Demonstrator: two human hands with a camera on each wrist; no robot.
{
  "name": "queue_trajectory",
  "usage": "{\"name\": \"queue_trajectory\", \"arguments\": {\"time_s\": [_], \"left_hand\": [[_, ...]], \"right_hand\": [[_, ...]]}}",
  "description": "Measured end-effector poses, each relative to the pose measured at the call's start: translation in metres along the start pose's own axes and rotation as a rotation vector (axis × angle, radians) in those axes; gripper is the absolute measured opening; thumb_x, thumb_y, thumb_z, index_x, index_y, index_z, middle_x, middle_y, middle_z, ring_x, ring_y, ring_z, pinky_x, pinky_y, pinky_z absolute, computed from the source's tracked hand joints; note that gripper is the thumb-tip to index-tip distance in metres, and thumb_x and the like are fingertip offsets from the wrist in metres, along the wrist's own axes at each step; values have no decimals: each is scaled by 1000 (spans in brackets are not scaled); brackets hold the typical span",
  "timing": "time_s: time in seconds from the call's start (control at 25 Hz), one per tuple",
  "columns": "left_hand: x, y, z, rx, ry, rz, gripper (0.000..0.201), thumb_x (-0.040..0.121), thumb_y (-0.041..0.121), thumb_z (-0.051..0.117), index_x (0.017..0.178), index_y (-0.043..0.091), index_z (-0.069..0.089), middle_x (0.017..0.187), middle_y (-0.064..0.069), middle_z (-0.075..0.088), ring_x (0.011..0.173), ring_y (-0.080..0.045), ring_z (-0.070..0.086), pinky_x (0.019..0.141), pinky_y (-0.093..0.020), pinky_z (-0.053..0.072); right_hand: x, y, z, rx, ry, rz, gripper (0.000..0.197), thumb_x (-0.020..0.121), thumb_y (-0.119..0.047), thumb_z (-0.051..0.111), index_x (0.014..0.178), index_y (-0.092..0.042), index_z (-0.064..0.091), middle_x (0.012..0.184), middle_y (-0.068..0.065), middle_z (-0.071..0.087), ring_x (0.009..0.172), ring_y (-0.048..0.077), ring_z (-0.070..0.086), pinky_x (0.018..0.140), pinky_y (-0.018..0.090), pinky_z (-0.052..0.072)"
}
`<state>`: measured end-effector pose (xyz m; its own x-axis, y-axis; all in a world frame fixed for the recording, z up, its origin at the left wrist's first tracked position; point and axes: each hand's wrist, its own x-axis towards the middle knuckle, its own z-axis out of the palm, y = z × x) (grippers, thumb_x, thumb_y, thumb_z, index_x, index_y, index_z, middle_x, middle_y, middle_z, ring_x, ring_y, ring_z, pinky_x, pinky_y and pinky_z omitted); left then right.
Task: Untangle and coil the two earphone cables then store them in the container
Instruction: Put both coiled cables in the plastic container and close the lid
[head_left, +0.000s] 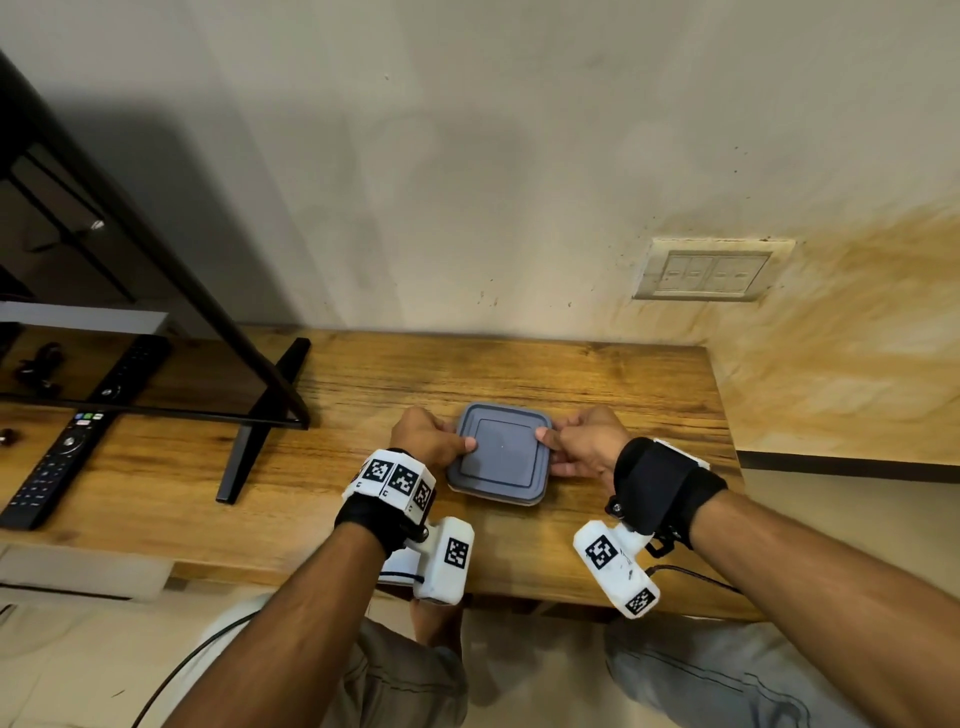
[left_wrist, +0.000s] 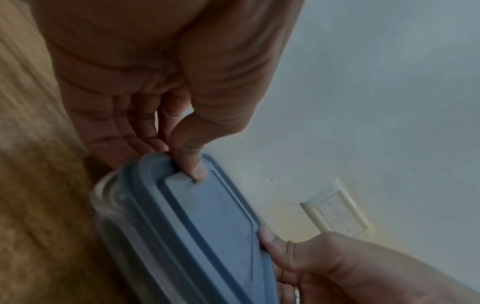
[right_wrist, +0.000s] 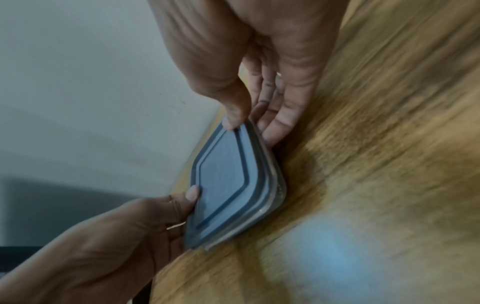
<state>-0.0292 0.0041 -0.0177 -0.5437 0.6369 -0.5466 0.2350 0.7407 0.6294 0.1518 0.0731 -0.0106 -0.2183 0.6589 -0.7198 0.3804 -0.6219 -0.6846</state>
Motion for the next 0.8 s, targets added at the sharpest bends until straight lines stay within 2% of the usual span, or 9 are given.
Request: {"name": "queue_trajectory", "arguments": {"time_s": [0.08,0.12,0.2,0.32,0.4,0.52,0.68,0.76,0.8], "left_hand": [[-8,-1,1,6,24,24,24,75,20,83,66,16,61,83,-4,66,82,-19,62,73,-28,49],[-12,-2,0,20,48,34,23,76,23,83,69,16,62,84,-3,65,84,-18,60,73,-27,46],[-18,-6,-4,41,58,52,21,77,28,81,83,16,66,89,-1,63,89,-18,60,76,-27,47],[-25,-13,-13,-81,-141,-16,47,81,15,78,124,19,60,107,-8,66,91,-23,66,74,-35,58],[-26,-17,-18,-176,-220,-82,59,82,3,75,135,18,53,108,-15,68,83,-25,67,65,-34,58],[-24,-19,-20,-272,-207,-125,53,80,0,76,129,7,55,99,-17,69,76,-26,68,65,-38,59],[-19,-22,-19,-362,-152,-169,45,77,2,79,115,0,56,93,-19,68,72,-29,69,71,-45,61],[-18,-24,-16,-238,-44,-68,49,74,12,84,113,5,56,107,-18,67,86,-31,70,82,-49,59],[-18,-25,-13,-22,49,56,55,74,20,84,119,11,54,119,-16,64,101,-31,66,90,-48,56]], "right_hand": [[-12,10,1,-62,-105,99,21,85,1,71,98,-3,56,99,17,69,90,27,70,75,41,61],[-16,15,3,-74,-134,135,20,86,2,70,93,-4,52,95,18,68,85,27,69,73,42,62],[-17,22,9,-63,-94,130,28,88,2,68,101,-8,45,99,20,64,72,24,66,64,41,63],[-12,25,20,-71,-23,45,32,91,0,64,108,-10,39,111,22,59,65,20,61,53,33,60],[-8,23,22,-59,-21,39,28,91,0,65,102,-9,41,104,20,58,64,20,61,53,33,60],[-5,18,20,-74,-37,53,23,90,-1,67,90,-8,45,90,16,60,65,20,63,62,38,63],[-5,8,20,-94,-51,53,23,90,0,66,93,-9,45,102,19,61,69,22,65,62,38,62],[-5,6,20,-94,-56,23,27,89,0,68,101,-8,45,100,18,62,67,22,65,59,37,63],[-4,5,20,-88,-67,-7,30,88,0,69,104,-8,45,97,17,62,66,22,65,58,36,62]]}}
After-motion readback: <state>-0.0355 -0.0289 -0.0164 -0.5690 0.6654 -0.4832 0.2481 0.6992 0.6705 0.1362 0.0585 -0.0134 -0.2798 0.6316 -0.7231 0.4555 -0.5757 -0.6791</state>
